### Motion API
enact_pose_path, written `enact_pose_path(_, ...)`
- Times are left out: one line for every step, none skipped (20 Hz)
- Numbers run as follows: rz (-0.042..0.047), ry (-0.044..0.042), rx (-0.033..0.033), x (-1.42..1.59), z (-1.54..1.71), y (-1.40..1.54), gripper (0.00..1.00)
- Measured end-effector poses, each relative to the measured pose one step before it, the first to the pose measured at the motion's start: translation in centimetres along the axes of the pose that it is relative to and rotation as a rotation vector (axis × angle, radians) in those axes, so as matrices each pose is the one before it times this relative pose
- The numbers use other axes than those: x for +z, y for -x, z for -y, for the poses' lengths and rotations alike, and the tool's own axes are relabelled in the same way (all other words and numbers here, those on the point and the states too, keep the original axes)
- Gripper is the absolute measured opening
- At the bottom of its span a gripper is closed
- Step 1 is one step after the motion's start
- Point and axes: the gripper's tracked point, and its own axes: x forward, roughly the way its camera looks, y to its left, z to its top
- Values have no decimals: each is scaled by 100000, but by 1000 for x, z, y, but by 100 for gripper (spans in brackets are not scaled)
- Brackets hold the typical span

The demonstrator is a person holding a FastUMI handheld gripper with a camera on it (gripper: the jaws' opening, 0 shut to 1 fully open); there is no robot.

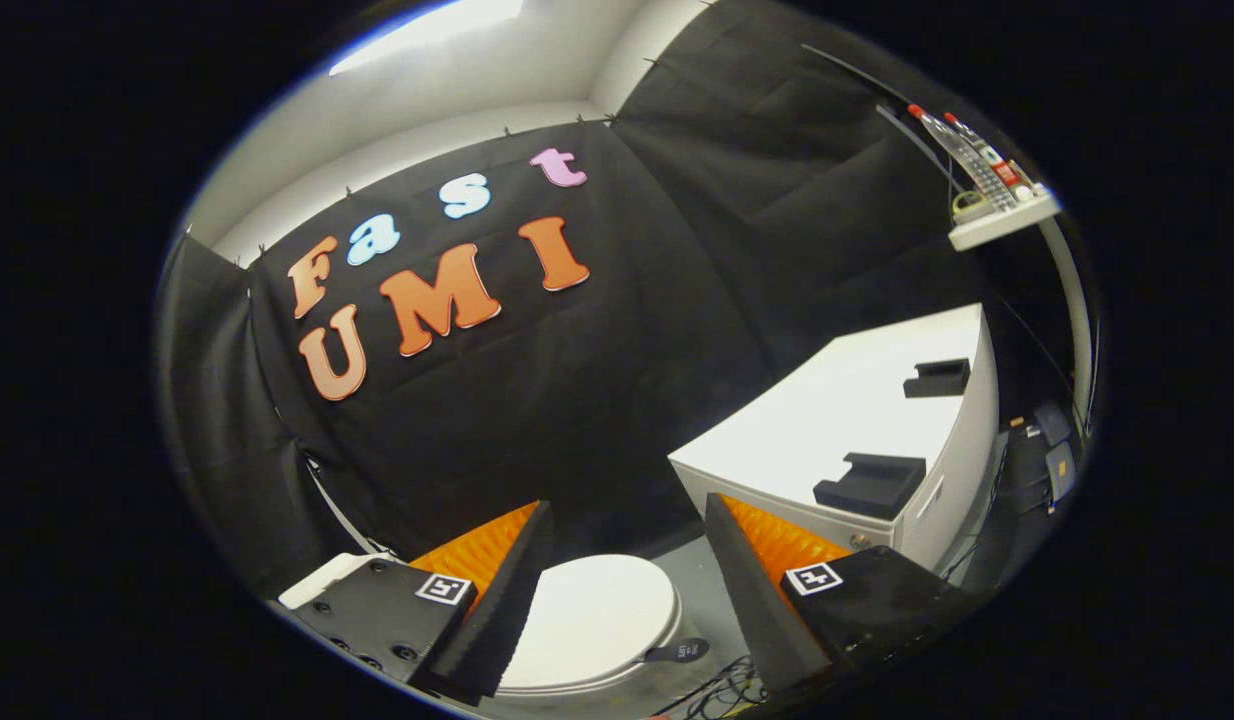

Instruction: Open the toilet lid.

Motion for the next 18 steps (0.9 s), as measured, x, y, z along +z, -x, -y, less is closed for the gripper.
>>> enact_pose_path(-2037,-2883,-305,-1267,426,-284,98)
enact_pose_path(-797,-708,-450,-1045,403,-346,98)
enact_pose_path(264,1002,-488,-1063,400,-352,98)
enact_pose_path(377,2176,-25,-1039,132,-499,98)
enact_pose_path(-1236,1711,449,-1254,-182,-350,98)
enact_pose_path(-2295,311,-100,-1375,75,-573,98)
enact_pose_path(-3544,-1501,376,-1459,-58,-658,98)
enact_pose_path(-3299,-1973,-384,-1380,192,-752,98)
enact_pose_path(-4959,-1672,-822,-1586,326,-639,98)
enact_pose_path(-4827,-237,-622,-1600,316,-434,98)
enact_pose_path(-2568,49,-1008,-1059,363,-770,99)
enact_pose_path(-1130,601,-972,-338,404,-501,99)
enact_pose_path(-1133,274,-1229,-146,350,-440,99)
enact_pose_path(-1683,-226,-1341,-331,441,-401,99)
enact_pose_path(-1484,-1267,-1058,-471,479,-318,99)
enact_pose_path(-1769,-1929,-749,-749,541,-274,99)
enact_pose_path(-1421,-2480,-1148,-507,586,-325,99)
enact_pose_path(-1691,-2396,-2634,-766,882,-347,99)
